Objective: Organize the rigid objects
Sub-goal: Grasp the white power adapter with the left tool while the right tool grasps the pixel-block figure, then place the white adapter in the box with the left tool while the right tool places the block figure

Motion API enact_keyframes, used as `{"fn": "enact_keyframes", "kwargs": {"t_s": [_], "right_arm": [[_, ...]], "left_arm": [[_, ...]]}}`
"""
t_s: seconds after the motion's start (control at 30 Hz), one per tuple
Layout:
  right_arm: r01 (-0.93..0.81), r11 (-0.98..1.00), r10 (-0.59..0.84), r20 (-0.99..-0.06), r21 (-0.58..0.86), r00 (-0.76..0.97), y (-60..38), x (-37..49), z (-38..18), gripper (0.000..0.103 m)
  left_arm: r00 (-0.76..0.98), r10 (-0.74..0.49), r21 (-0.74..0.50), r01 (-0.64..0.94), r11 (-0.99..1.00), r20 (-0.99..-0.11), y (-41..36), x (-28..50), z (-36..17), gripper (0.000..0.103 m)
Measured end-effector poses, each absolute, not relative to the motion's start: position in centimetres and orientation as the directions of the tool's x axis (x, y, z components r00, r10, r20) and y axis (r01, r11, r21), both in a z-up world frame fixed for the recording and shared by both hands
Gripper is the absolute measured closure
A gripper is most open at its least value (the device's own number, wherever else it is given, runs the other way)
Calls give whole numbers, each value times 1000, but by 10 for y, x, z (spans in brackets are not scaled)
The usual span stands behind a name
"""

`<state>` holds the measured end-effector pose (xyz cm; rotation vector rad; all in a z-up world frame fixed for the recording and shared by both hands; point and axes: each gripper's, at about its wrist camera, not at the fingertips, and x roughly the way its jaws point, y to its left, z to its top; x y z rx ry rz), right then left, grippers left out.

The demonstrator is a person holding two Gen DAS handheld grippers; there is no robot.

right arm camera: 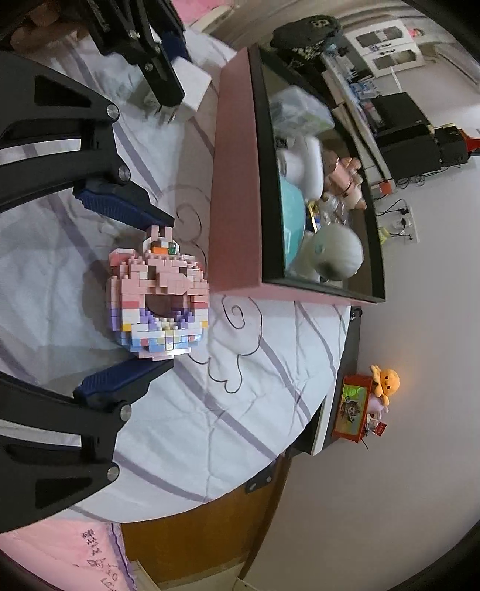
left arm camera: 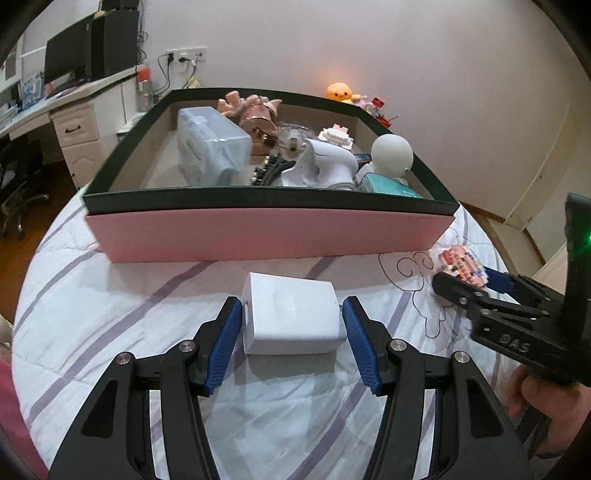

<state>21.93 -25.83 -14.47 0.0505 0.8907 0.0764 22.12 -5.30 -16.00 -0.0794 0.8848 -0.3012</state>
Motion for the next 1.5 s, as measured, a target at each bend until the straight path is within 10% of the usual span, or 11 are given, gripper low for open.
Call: {"fn": "enact_keyframes", "kwargs": {"t_s": [0.27, 0.33, 0.43, 0.5, 0.63, 0.87, 1.07, 1.5], "right_arm": [[-116, 984, 178, -705, 136, 686, -246, 203, -96, 35], [-131, 984, 176, -691, 118, 701, -240, 206, -85, 35], [-159, 981, 190, -672, 108, 715, -228, 211, -74, 35], [-174, 979, 199, -671, 105, 715, -222, 213, -72, 35], [-191, 976, 213, -685, 108, 697, -213, 213, -80, 35], [-181, 975, 219, -707, 129, 672, -215, 214, -94, 35], [-172, 976, 216, -713, 134, 667, -219, 214, -97, 35], [-196, 972, 231, -685, 131, 691, -217, 220, -82, 34]], "left_arm": [[646, -291, -193, 220, 956, -706, -32, 211, -131, 51], [656, -290, -187, 225, 956, -696, -27, 213, -122, 87], [655, -284, -170, 233, 958, -700, -24, 218, -119, 87], [630, -274, -160, 233, 959, -727, -24, 222, -126, 76], [645, -241, -146, 198, 969, -725, -19, 213, -136, 0], [599, -258, -112, 271, 956, -758, -42, 213, -154, 0], [561, -259, -111, 284, 952, -787, -50, 218, -170, 62], [626, -274, -118, 279, 953, -730, -40, 217, -126, 62]]}}
